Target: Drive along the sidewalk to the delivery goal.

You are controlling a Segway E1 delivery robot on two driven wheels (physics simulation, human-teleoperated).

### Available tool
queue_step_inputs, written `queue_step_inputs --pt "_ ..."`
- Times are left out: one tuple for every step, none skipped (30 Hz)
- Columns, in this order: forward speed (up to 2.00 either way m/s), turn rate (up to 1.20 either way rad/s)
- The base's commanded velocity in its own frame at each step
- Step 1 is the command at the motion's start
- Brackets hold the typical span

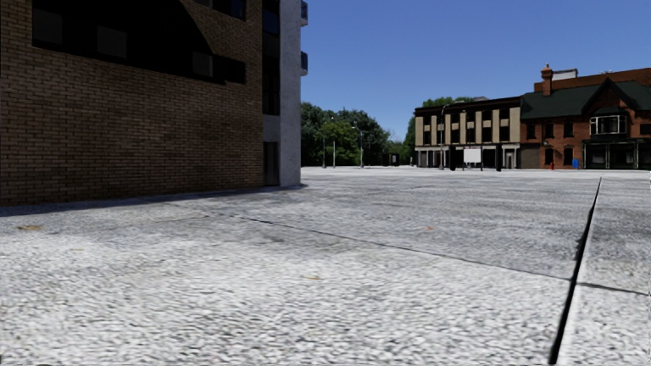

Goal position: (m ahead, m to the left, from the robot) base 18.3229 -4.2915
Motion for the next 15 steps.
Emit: queue_step_inputs --pt "2.00 -0.03" --pt "2.00 -0.03" --pt "2.00 0.00" --pt "2.00 0.00" --pt "2.00 0.00" --pt "2.00 0.00" --pt "2.00 0.00" --pt "2.00 0.00" --pt "2.00 0.00" --pt "2.00 0.00" --pt "2.00 0.00" --pt "2.00 0.00" --pt "2.00 0.00" --pt "2.00 0.00" --pt "2.00 0.00"
